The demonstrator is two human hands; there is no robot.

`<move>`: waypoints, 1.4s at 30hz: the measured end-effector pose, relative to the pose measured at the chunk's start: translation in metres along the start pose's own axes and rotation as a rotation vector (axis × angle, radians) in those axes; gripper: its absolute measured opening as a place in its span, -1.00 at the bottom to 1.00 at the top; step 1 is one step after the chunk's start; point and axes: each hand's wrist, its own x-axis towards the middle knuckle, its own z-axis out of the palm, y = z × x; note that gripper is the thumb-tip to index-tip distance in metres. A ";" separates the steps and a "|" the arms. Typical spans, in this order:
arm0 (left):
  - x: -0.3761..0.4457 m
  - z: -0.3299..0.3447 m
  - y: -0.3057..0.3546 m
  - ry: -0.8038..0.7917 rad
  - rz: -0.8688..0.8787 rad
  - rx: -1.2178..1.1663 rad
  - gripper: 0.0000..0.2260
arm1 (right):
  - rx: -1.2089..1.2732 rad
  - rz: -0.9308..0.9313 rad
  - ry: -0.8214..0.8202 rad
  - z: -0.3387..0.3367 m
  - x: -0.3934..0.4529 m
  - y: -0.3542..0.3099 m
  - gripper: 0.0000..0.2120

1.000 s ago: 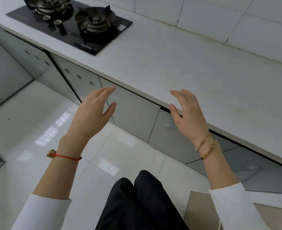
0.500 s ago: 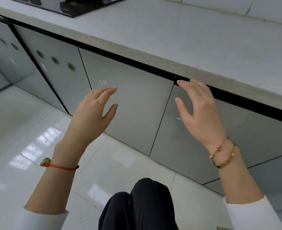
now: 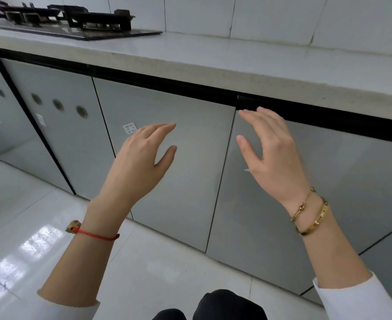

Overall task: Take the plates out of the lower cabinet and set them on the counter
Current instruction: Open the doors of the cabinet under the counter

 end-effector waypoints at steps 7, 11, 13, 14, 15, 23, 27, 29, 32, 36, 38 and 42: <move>0.050 0.016 0.029 0.092 -0.033 -0.322 -0.68 | -0.076 -0.033 0.078 -0.001 0.016 0.006 -0.61; 0.077 0.034 0.048 0.085 -0.184 -0.542 -0.74 | -0.140 -0.029 0.090 0.003 0.017 0.012 -0.61; 0.086 0.041 0.055 0.045 -0.304 -0.704 -0.74 | -0.154 -0.014 0.085 0.005 0.017 0.015 -0.60; 0.089 0.045 0.057 0.029 -0.354 -0.790 -0.74 | -0.159 -0.007 0.081 0.006 0.017 0.016 -0.60; 0.092 0.047 0.059 0.019 -0.395 -0.867 -0.74 | -0.163 0.000 0.074 0.006 0.017 0.016 -0.59; 0.104 0.061 0.065 0.050 -0.489 -1.159 -0.80 | -0.182 0.032 0.030 0.007 0.019 0.016 -0.56; 0.106 0.063 0.066 0.066 -0.489 -1.157 -0.83 | -0.182 0.047 0.025 0.005 0.018 0.017 -0.55; 0.104 0.063 0.067 0.067 -0.467 -1.142 -0.83 | -0.169 0.050 0.028 0.004 0.018 0.016 -0.55; 0.098 0.061 0.067 0.066 -0.448 -1.129 -0.81 | -0.156 0.044 0.019 0.002 0.019 0.012 -0.54; 0.083 0.053 0.061 0.097 -0.423 -1.118 -0.85 | -0.144 0.042 -0.018 0.004 0.020 0.004 -0.52; 0.072 0.046 0.056 0.108 -0.398 -1.107 -0.85 | -0.114 0.031 -0.047 0.007 0.021 -0.002 -0.52; 0.047 0.031 0.050 0.148 -0.338 -1.097 -0.85 | 0.007 -0.015 -0.042 0.017 0.014 -0.017 -0.54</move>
